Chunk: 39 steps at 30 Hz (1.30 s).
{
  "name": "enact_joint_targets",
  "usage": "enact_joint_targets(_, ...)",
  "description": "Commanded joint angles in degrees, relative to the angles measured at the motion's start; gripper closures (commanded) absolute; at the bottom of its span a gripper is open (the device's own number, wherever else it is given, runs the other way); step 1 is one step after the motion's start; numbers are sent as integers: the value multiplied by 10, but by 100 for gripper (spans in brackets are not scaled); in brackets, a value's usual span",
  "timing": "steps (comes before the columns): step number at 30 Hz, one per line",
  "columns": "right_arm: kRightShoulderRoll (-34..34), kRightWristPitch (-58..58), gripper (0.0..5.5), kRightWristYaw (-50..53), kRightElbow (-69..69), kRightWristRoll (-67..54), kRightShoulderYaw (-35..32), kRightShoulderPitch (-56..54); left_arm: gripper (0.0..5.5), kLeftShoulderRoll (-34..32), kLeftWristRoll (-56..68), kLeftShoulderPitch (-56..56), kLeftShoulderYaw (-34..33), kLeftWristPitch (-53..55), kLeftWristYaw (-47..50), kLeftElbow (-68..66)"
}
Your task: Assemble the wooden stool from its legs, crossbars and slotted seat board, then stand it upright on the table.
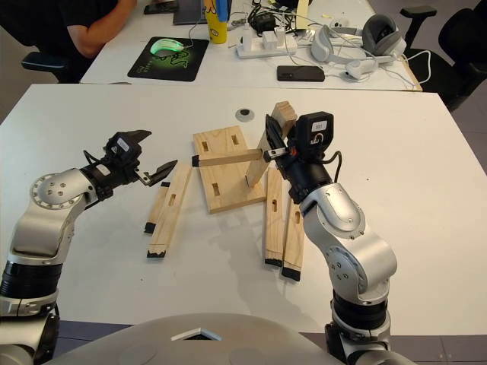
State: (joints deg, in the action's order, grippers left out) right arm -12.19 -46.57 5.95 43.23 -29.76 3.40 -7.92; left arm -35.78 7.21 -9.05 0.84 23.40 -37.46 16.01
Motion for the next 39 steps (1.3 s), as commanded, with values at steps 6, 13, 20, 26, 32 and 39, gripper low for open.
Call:
enact_joint_targets(6,-12,-133,446,18,-158,34,25,30,104,-7,-4,-26,5,-7,-9,-20)
enact_joint_targets(13,-18,-94,446,6,-164,41,32,62,104,-5,-6,-35,10,-14,-13,-31)
enact_joint_targets(20,-19,-81,446,-13,-173,33,25,19,104,-2,-10,-34,10,-21,-6,-38)
enact_joint_targets(26,-25,-74,446,-14,-168,42,26,8,104,1,-13,-41,12,-28,-7,-47)
enact_joint_targets(32,-19,-55,373,-21,-169,47,18,-5,104,1,-14,-36,9,-34,-2,-53)
enact_joint_targets(39,8,-22,253,-34,-165,43,-3,-23,104,3,-15,-28,9,-39,2,-56)
